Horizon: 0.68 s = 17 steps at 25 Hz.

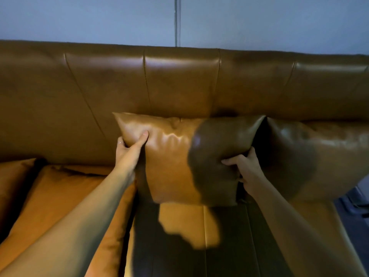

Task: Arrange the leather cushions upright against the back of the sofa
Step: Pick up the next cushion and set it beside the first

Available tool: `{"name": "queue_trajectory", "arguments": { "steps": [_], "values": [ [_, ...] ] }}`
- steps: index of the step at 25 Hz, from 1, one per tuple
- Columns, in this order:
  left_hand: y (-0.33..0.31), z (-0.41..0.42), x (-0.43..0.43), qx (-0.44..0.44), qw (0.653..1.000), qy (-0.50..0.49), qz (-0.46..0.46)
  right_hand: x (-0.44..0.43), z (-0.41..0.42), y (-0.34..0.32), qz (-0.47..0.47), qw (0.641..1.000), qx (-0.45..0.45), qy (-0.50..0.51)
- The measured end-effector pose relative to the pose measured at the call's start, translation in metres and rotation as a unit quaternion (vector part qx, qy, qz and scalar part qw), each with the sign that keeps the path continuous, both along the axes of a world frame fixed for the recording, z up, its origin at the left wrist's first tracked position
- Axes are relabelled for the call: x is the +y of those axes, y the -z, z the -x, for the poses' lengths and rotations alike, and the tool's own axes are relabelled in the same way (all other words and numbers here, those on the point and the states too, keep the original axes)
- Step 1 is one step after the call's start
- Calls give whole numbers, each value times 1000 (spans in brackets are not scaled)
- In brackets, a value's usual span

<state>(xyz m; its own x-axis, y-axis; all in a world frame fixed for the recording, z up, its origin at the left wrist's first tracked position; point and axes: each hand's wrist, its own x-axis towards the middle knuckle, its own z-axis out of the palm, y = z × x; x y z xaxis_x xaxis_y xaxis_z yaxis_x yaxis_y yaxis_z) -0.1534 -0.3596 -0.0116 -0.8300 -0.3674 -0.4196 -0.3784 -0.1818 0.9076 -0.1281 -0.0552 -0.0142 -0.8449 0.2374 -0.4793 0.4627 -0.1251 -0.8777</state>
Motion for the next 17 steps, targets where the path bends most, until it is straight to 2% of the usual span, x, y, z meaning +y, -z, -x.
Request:
{"name": "queue_trajectory", "arguments": {
  "steps": [5, 10, 14, 17],
  "values": [
    [8, 10, -2, 21, 999, 42, 29, 2, 5, 4, 11, 998, -53, -27],
    [10, 9, -4, 38, 998, 33, 37, 1, -1, 10, 11, 1000, -20, -20],
    [15, 6, -9, 80, 996, -19, 38, -7, 0, 22, -13, 999, 16, -26],
    [12, 9, -17, 63, 997, 18, 42, -16, 6, 24, -24, 999, 20, -21]
  ]
}}
